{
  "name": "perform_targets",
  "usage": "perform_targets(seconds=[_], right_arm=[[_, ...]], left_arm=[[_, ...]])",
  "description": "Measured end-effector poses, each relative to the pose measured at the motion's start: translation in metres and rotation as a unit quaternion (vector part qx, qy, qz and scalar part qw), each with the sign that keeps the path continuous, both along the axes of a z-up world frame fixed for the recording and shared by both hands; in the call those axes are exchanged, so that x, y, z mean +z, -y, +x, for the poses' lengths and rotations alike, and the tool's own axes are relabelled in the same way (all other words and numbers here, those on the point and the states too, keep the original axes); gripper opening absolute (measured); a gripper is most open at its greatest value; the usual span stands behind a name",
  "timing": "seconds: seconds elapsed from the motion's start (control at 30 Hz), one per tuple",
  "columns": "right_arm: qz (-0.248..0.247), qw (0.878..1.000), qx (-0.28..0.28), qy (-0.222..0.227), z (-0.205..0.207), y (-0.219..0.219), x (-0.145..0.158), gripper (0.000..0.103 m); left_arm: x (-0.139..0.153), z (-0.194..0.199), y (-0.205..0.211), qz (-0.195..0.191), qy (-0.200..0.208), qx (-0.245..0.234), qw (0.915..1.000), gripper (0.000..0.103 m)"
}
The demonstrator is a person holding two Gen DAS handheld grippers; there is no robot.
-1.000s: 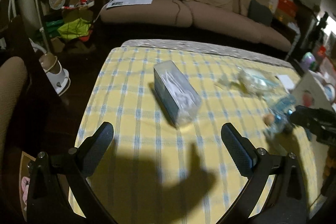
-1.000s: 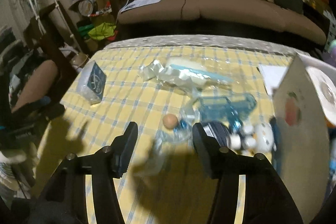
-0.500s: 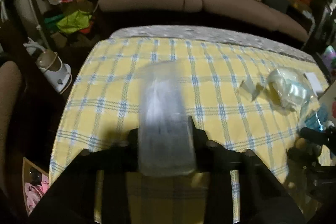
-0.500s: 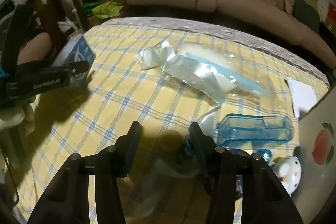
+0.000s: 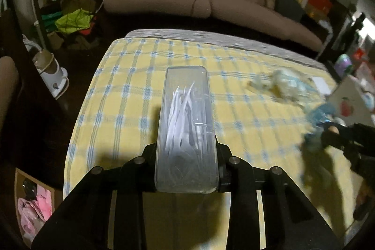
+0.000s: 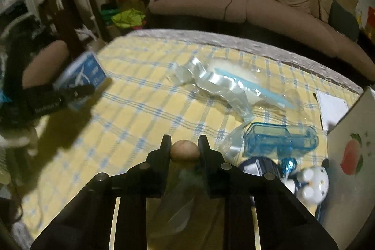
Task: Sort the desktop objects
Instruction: 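Grasp the clear floss-pick box with the left tool while the right tool grasps the wooden ball, then carry both items into the cardboard box and open both tools to release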
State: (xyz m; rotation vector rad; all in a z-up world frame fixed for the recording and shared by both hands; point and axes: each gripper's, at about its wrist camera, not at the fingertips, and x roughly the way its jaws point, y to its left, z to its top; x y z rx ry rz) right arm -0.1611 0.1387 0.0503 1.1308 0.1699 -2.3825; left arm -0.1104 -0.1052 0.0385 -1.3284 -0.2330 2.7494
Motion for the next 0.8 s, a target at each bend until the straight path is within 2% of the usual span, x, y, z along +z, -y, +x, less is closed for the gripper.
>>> perform_targets(seconds=[0.13, 0.23, 0.33, 0.43, 0.57, 0.67, 0.8], right_arm=[[-0.034, 0.999, -0.004, 0.003, 0.027, -0.013, 0.032, 0.023], [-0.063, 0.998, -0.021, 0.021, 0.043, -0.030, 0.053, 0.023], [-0.091, 0.994, -0.048, 0.040, 0.067, -0.064, 0.072, 0.023], [-0.105, 0.991, -0.079, 0.037, 0.093, -0.108, 0.092, 0.023], [-0.101, 0.986, -0.130, 0.023, 0.125, -0.173, 0.113, 0.023], [-0.096, 0.980, -0.172, 0.018, 0.147, -0.229, 0.122, 0.023], [-0.094, 0.972, -0.213, 0.018, 0.165, -0.284, 0.118, 0.023]], left_arm=[[0.030, 0.036, -0.013, 0.019, -0.012, -0.023, 0.9995, 0.029], [0.054, 0.057, -0.034, 0.021, -0.021, -0.048, 0.9984, 0.029], [0.077, 0.076, -0.063, 0.034, -0.028, -0.077, 0.9961, 0.029], [0.095, 0.091, -0.095, 0.050, -0.031, -0.104, 0.9928, 0.029], [0.117, 0.107, -0.158, 0.067, -0.037, -0.150, 0.9857, 0.029], [0.123, 0.111, -0.202, 0.109, -0.022, -0.177, 0.9779, 0.029], [0.120, 0.109, -0.258, 0.162, 0.006, -0.203, 0.9658, 0.029]])
